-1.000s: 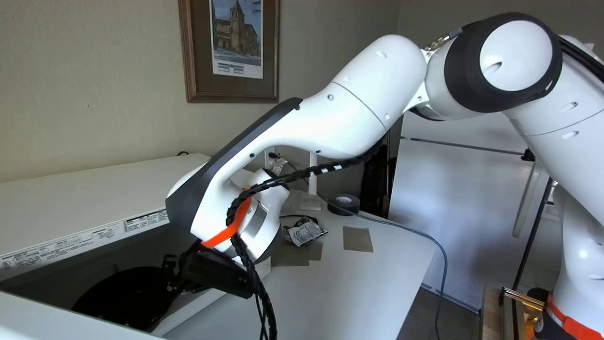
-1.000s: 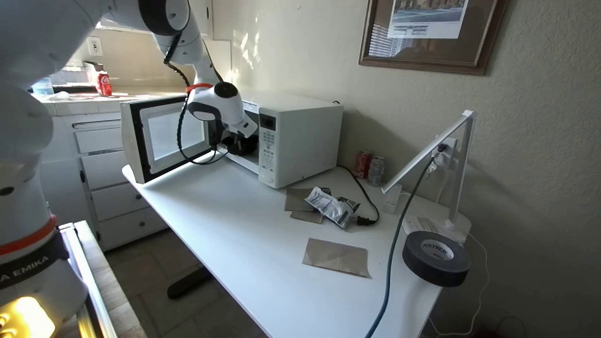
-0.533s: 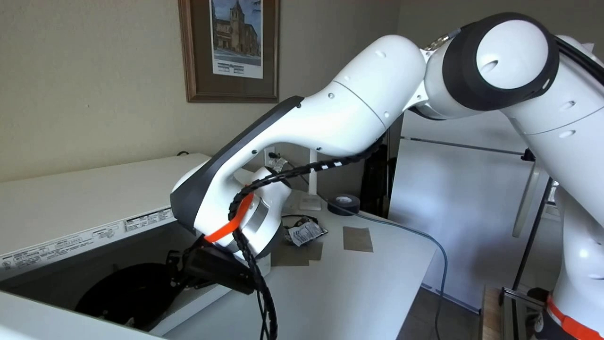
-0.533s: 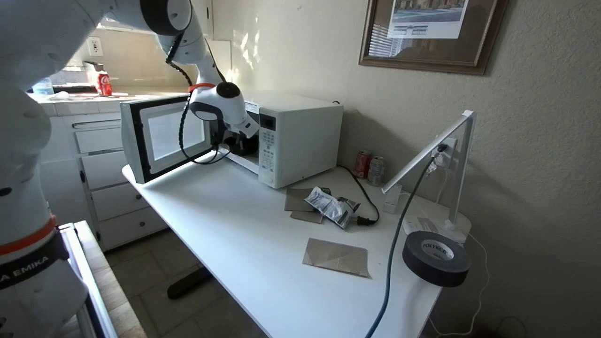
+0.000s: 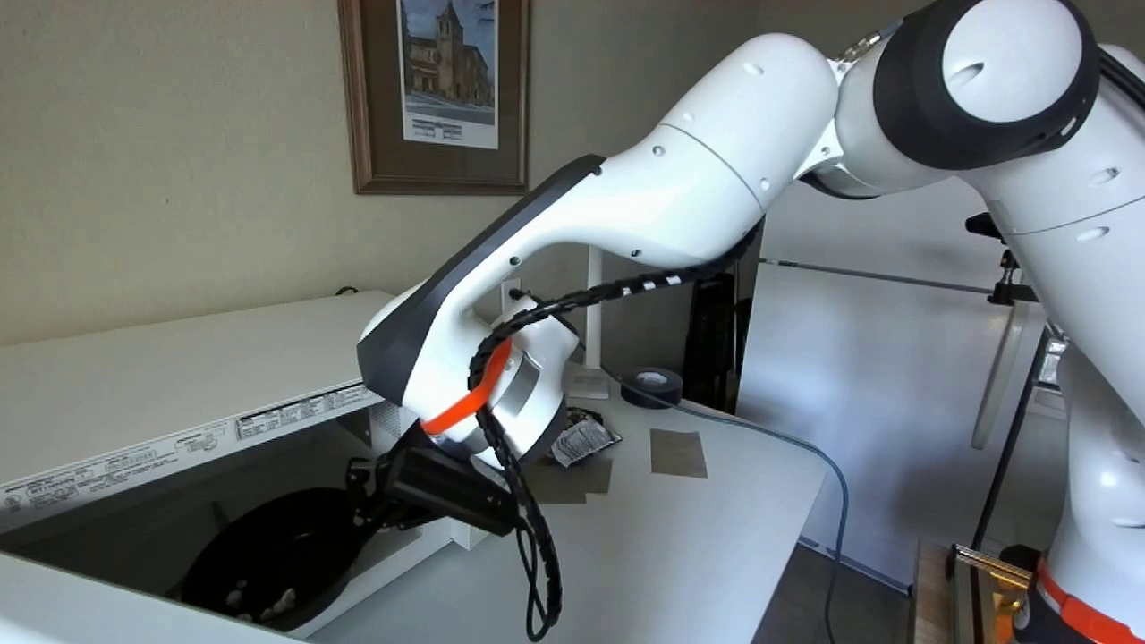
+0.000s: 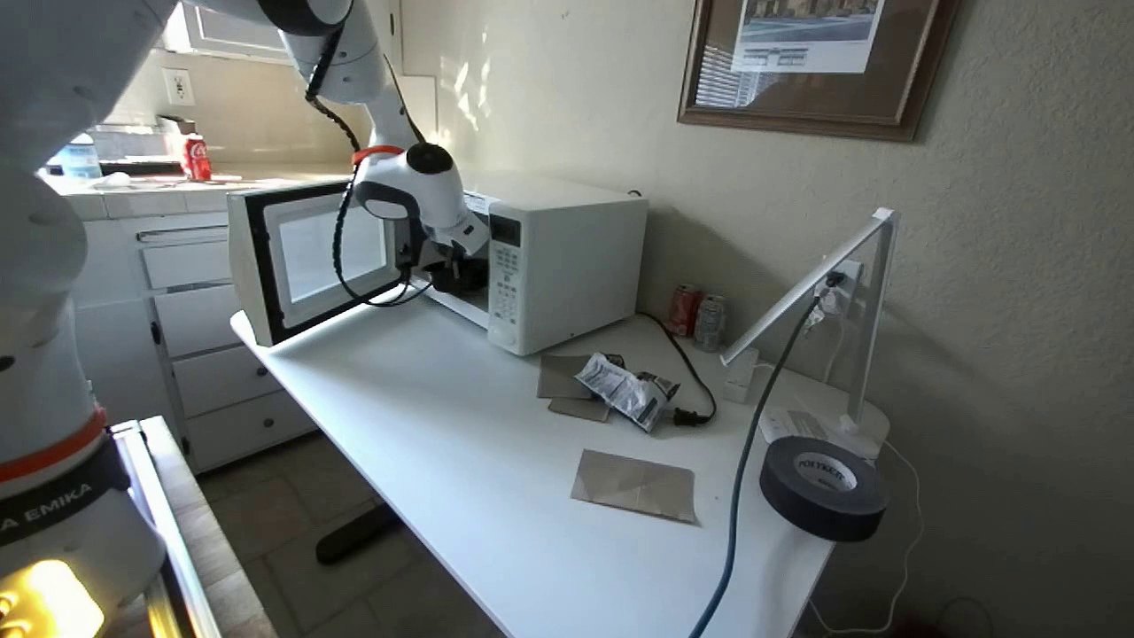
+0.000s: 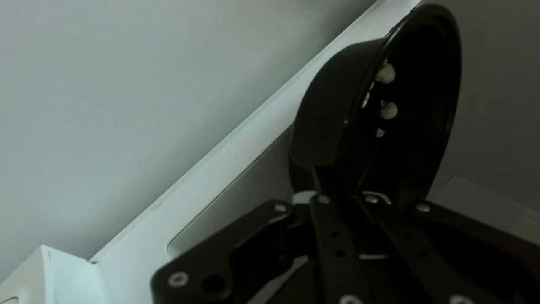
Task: Remove the bowl from the microwave
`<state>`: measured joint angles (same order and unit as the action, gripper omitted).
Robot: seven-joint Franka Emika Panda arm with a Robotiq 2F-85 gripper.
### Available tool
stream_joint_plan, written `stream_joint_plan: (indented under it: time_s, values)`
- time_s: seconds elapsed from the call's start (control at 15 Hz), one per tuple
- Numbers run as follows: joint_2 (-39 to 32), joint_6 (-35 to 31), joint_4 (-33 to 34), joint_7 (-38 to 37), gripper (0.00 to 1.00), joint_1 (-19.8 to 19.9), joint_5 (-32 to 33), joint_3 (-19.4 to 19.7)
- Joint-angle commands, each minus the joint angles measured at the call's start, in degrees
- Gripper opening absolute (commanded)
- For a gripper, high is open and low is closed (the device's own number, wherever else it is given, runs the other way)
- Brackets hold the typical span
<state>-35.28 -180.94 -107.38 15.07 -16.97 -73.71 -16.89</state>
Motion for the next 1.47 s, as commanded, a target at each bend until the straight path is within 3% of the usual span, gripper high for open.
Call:
stream_joint_plan:
  time_s: [0.0, 0.6, 1.4]
  values:
    - [4.86, 0.93, -6.17, 1.16, 0.02, 1.79, -1.99, -1.51]
    - [15.0, 5.36, -16.46, 2.59, 0.02, 5.56, -5.83, -5.21]
    - [31.28, 19.46, -35.36, 14.46, 0.02, 11.98, -8.06, -3.76]
